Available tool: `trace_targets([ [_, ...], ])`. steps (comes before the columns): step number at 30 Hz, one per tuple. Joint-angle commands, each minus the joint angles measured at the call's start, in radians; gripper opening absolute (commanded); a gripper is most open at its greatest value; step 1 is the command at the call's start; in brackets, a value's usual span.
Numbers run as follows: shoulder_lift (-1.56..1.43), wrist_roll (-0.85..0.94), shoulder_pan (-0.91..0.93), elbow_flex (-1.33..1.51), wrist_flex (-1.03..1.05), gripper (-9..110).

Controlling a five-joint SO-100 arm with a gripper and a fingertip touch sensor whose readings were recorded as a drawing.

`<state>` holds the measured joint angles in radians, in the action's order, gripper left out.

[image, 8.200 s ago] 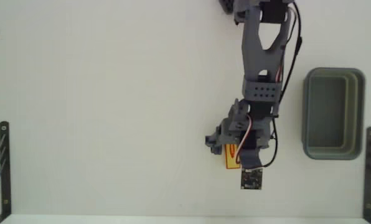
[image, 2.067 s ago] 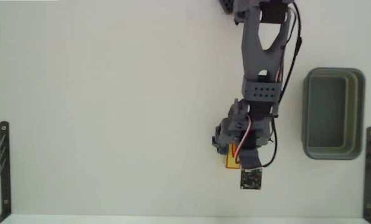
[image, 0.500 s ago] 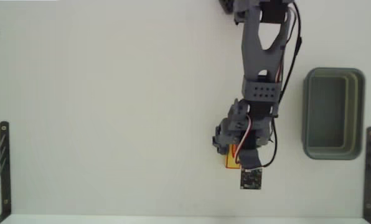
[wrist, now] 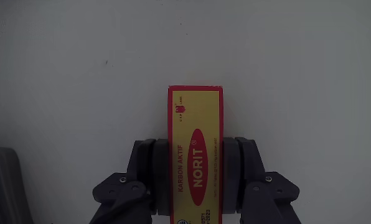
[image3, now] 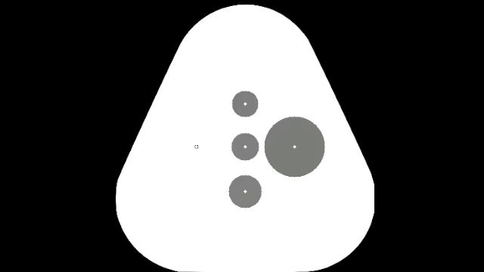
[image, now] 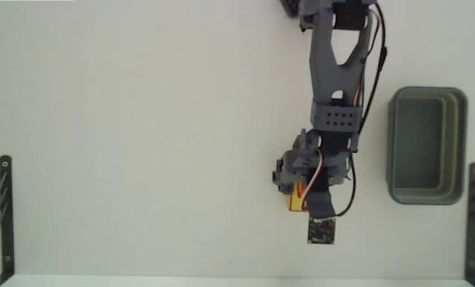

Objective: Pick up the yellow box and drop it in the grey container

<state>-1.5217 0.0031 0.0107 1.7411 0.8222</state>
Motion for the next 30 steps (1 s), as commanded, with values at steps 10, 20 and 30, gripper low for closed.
trace_targets([
  [10,-0.058,-0.003,0.011,-0.277,0.244,35],
  [20,0.002,-0.003,0.011,-0.592,0.498,35],
  [30,0.065,-0.003,0.011,-0.802,0.646,35],
])
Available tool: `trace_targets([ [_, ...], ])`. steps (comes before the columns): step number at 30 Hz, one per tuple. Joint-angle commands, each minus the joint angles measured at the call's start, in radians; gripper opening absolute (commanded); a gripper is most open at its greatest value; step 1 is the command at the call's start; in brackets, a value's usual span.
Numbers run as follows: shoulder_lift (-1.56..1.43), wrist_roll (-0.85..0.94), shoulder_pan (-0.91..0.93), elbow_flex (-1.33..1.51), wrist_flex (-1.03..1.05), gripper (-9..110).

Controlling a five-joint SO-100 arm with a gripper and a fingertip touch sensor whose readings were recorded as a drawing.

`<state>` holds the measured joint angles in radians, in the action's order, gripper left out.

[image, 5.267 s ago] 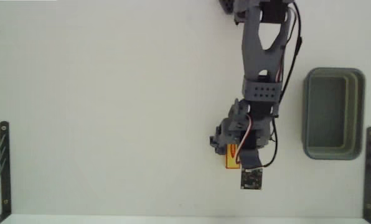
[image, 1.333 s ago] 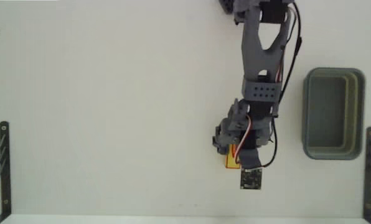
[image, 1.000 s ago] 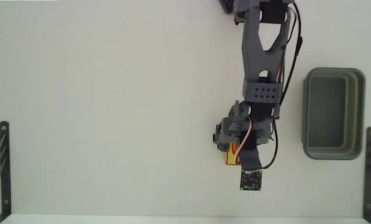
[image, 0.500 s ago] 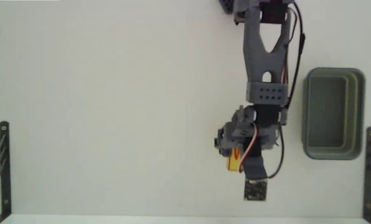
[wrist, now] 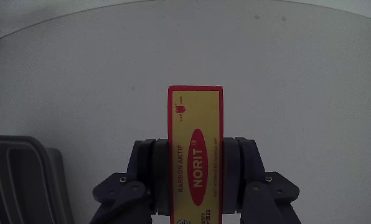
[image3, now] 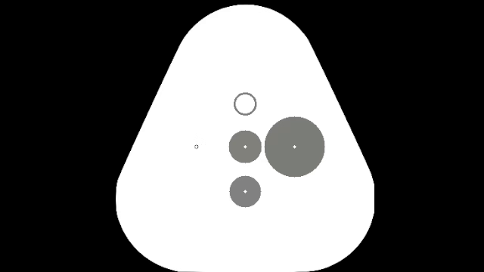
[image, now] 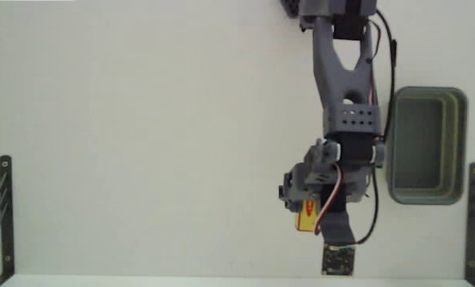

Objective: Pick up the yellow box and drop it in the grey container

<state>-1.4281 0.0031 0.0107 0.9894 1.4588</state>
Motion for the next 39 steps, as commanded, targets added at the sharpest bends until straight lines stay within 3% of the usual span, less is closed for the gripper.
trace_targets([
  [1,-0.029,-0.003,0.011,-0.051,0.009,35],
  [18,-0.043,-0.003,-0.047,-0.033,0.006,35],
  [39,-0.092,-0.003,-0.244,0.029,-0.007,35],
])
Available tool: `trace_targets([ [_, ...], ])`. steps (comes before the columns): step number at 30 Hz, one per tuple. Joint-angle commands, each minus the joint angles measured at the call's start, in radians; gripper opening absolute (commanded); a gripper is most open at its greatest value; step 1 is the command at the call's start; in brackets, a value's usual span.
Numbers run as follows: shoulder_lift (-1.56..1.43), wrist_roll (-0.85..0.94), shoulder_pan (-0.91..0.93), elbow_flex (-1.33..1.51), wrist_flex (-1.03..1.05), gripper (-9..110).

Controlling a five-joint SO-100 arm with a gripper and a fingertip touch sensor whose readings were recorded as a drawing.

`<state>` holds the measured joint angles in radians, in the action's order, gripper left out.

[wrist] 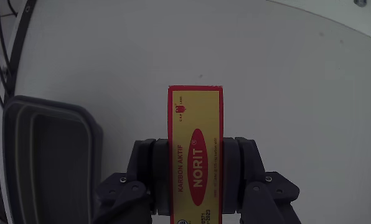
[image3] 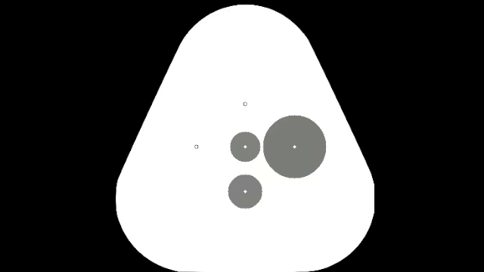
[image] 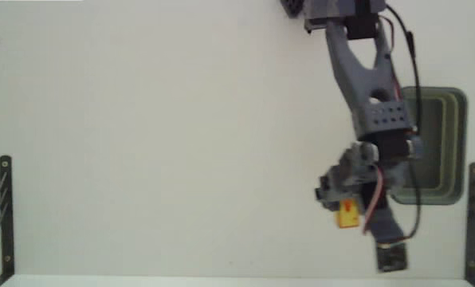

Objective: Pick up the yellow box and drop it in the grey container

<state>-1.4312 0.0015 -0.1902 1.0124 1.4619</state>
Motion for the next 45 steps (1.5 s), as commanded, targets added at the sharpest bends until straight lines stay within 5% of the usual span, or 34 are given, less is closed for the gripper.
trace_targets([
  [1,-0.092,-0.002,-0.055,0.01,-0.011,35],
  [45,-0.191,-0.002,-0.452,0.134,-0.035,35],
])
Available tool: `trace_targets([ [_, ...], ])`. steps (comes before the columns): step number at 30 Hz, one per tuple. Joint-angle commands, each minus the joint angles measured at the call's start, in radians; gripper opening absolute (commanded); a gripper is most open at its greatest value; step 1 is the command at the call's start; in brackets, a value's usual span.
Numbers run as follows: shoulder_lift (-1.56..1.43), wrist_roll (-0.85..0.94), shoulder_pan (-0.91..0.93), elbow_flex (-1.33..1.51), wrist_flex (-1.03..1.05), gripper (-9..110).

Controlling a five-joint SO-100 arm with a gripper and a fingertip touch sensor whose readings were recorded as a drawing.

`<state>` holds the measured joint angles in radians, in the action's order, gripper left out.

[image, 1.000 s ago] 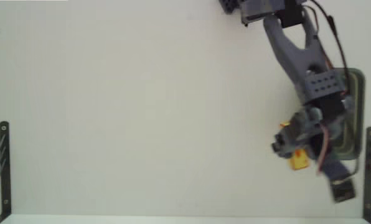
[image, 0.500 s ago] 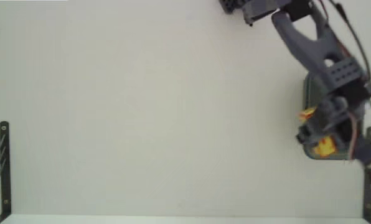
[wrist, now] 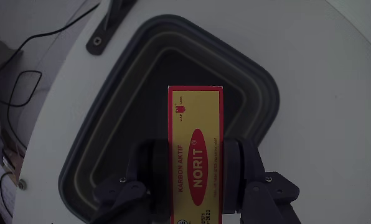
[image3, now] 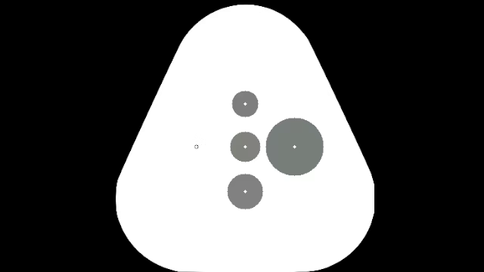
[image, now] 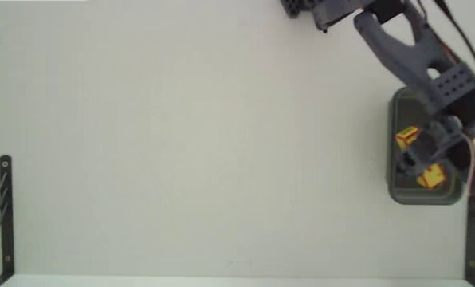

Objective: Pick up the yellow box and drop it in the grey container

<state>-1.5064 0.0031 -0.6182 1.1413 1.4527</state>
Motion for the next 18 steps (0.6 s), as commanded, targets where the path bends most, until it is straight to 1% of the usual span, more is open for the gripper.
trace_targets([
  [1,-0.117,-0.003,-0.027,0.006,-0.026,35],
  [18,-0.119,-0.003,-0.035,0.009,-0.027,35],
])
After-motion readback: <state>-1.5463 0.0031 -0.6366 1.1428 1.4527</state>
